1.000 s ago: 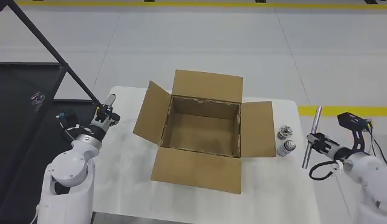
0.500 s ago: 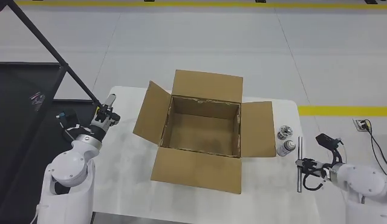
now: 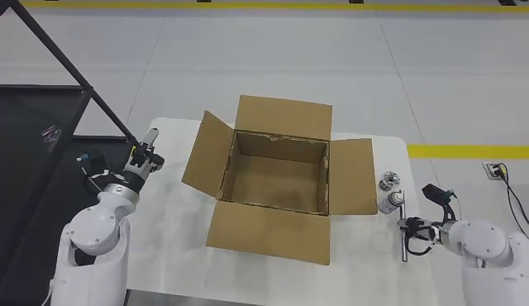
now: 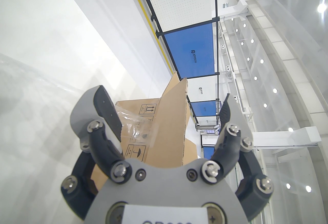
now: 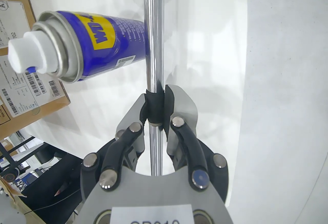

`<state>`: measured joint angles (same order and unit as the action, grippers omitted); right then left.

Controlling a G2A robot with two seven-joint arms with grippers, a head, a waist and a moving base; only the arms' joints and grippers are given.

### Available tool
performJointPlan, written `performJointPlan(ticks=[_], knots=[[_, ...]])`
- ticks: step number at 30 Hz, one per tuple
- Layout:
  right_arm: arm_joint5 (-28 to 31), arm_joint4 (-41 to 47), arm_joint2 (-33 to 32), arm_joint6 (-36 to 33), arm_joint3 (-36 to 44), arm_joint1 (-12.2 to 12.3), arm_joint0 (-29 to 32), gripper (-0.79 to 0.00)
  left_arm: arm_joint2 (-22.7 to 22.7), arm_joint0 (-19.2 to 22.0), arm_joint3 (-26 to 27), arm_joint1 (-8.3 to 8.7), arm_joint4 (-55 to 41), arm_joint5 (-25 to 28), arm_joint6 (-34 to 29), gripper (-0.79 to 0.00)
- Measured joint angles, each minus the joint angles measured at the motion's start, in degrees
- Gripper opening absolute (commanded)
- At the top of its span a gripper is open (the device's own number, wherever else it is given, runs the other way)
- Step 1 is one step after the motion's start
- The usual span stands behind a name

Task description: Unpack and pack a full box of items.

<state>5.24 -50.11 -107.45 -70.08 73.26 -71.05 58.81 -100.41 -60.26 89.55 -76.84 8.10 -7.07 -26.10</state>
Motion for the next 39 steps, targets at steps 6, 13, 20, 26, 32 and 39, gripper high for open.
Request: performJointPlan(ticks=[6,13,20,26,32,39], knots=[[-0.2,-0.1,1.6,1.9,-4.6,0.6,-2.4,-0.665,0.0,0.0,0.0,0.0,0.0,0.0,0.0,0.0],[-0.6,0.2,2.6,2.6,-6.3,1.3,-3.8,-0.431,0.0,0.0,0.0,0.0,0.0,0.0,0.0,0.0],[-4.0,1.3,0.3,3.9,-0.3,2.4,-3.5,-0.289,0.0,0.0,0.0,0.0,0.0,0.0,0.0,0.0],[-9.3,3.1,-2.6,4.5,13.2,3.1,-3.0,0.0,0.0,0.0,0.0,0.0,0.0,0.0,0.0,0.0],[-6.7,14.6,1.1,2.2,19.9,3.0,-4.9,0.0,0.0,0.0,0.0,0.0,0.0,0.0,0.0,0.0],[-3.1,19.5,10.5,-3.1,12.2,3.2,-11.9,0.0,0.0,0.0,0.0,0.0,0.0,0.0,0.0,0.0]])
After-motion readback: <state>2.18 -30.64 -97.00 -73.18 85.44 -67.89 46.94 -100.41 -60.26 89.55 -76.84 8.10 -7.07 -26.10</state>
